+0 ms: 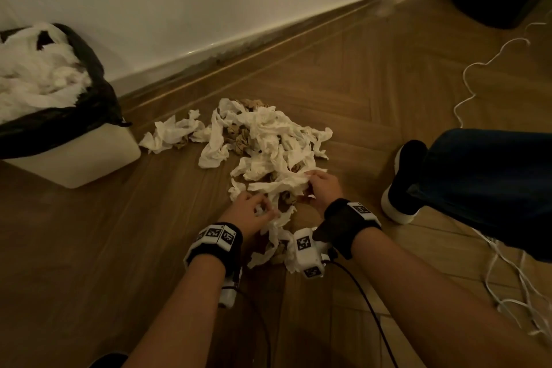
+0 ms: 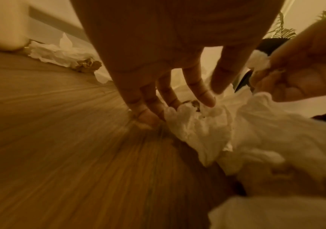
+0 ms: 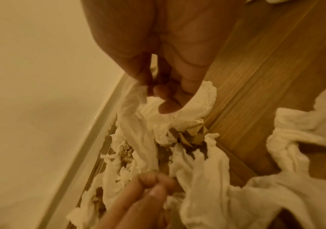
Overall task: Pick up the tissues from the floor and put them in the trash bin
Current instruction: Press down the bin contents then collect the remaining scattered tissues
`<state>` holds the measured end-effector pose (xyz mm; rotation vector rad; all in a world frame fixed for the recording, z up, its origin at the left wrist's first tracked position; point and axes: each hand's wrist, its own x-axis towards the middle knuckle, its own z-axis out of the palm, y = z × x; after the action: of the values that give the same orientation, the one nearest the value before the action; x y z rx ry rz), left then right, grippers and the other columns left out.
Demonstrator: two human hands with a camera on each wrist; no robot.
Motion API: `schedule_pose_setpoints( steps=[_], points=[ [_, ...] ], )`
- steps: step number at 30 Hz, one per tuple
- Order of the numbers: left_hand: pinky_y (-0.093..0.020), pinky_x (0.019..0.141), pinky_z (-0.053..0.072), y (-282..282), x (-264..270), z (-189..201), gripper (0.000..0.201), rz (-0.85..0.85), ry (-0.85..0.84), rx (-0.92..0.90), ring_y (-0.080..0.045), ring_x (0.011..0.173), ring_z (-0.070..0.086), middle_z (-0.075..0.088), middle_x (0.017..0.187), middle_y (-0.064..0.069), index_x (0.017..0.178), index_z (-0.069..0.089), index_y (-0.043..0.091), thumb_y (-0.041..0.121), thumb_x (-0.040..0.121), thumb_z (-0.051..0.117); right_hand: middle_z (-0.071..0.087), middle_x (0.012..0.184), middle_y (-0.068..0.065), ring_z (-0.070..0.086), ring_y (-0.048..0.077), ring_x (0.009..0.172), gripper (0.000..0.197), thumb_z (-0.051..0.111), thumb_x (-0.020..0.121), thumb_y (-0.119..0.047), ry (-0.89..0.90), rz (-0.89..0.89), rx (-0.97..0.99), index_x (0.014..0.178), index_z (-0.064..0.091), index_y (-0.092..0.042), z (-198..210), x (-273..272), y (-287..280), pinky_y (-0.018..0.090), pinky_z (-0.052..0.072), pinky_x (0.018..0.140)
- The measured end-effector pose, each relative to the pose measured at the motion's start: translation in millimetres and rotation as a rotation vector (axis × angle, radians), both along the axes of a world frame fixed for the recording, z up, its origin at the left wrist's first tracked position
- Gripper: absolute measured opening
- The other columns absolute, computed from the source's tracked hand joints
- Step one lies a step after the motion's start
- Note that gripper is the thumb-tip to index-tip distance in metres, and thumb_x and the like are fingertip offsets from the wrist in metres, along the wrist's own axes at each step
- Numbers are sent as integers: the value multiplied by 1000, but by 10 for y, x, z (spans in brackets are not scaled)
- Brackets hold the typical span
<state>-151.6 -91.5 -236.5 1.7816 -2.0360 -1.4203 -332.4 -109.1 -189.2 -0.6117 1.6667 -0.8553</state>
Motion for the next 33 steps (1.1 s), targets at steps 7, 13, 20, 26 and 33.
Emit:
schedule_pose_setpoints(
  steps=[7,13,20,26,33],
  points=[
    [-34,96,44,17,-68,-11,61,-122,-182,-7,-27,117,48,41,133,-9,131,43,21,36,78,70,53,84,5,55,19,74,15,69,84,-20,-157,-61,84,88,57,-10,-22,-14,44,38,55,74],
    [-31,94,42,-112,11,114,38,43,-55,10,-28,117,53,58,126,-14,126,54,9,16,89,59,54,93,8,56,18,79,21,50,91,7,-211,-86,-5,83,59,-10,24,-84,73,24,52,60],
    [-40,94,46,-295,119,551,31,360,115,31,-36,108,55,57,122,-20,123,53,2,12,96,43,61,91,15,64,23,79,35,31,91,18,-522,-148,-18,97,61,1,465,-121,77,25,54,74],
    [-34,54,51,-388,121,1154,24,751,370,40,-28,72,58,57,102,-18,107,52,14,11,99,29,46,65,8,37,14,53,41,23,87,16,-453,-92,-86,83,58,-4,1070,14,26,20,33,42],
    [-41,90,46,-402,275,2051,26,592,244,-287,-37,108,54,51,125,-26,114,49,6,11,88,53,45,71,4,39,12,51,9,54,94,-17,-588,48,-249,91,58,-10,2042,244,-31,24,29,53]
  ],
)
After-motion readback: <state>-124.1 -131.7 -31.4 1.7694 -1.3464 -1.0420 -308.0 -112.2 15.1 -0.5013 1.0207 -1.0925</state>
